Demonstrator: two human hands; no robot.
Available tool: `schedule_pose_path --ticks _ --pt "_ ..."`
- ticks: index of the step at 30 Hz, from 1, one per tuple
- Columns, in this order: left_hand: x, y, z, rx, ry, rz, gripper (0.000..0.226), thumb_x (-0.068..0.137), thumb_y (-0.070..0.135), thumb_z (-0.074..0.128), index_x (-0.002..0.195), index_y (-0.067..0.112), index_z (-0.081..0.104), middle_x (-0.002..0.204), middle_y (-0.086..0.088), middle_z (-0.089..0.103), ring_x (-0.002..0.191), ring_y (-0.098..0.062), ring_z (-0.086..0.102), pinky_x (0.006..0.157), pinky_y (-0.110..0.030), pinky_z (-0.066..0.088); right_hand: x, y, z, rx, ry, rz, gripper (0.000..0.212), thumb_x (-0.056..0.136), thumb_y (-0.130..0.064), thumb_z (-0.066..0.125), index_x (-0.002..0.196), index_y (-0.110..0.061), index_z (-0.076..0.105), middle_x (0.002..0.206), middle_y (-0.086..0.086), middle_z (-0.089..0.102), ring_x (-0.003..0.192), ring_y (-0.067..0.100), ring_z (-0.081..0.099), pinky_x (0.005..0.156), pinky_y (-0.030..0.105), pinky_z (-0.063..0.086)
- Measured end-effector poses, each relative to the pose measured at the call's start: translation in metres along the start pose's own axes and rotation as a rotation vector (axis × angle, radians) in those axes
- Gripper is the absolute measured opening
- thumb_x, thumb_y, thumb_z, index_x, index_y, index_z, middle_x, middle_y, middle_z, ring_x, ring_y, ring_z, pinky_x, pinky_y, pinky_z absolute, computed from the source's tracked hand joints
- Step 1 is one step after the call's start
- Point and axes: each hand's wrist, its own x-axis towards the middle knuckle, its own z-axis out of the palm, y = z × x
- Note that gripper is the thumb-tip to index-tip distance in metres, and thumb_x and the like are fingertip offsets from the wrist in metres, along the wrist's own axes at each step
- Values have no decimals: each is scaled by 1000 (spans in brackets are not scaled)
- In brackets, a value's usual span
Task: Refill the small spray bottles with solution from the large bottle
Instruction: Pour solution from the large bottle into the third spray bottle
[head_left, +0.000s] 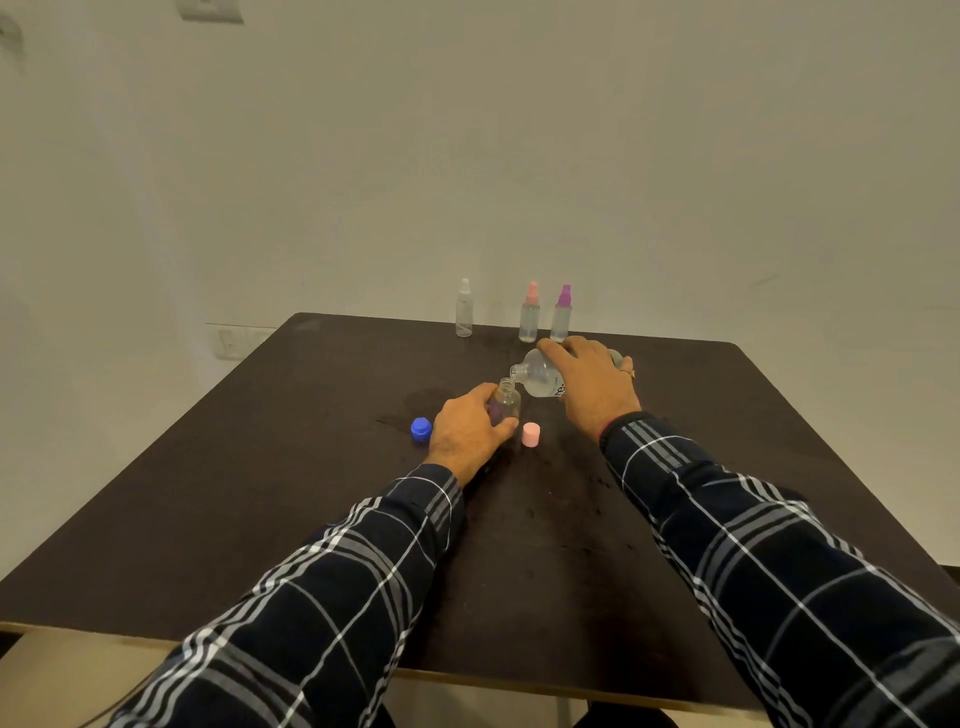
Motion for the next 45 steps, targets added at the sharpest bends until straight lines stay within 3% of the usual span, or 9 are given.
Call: schedule_pose_path --ticks 8,45 --pt "1 0 -1 17 -14 -2 59 91 37 70 143 23 47 130 -3 64 118 -21 62 105 -41 49 -1 -3 -6 -30 0 -12 74 90 -8 66 150 -34 31 146 6 39 142 30 30 111 74 18" --pt "1 -2 1 4 6 -6 53 88 39 73 136 27 52 121 1 69 110 -18 65 100 -41 53 -2 -4 -7 -45 13 -23 74 89 -6 66 148 -35 32 144 6 40 140 30 32 110 75 18"
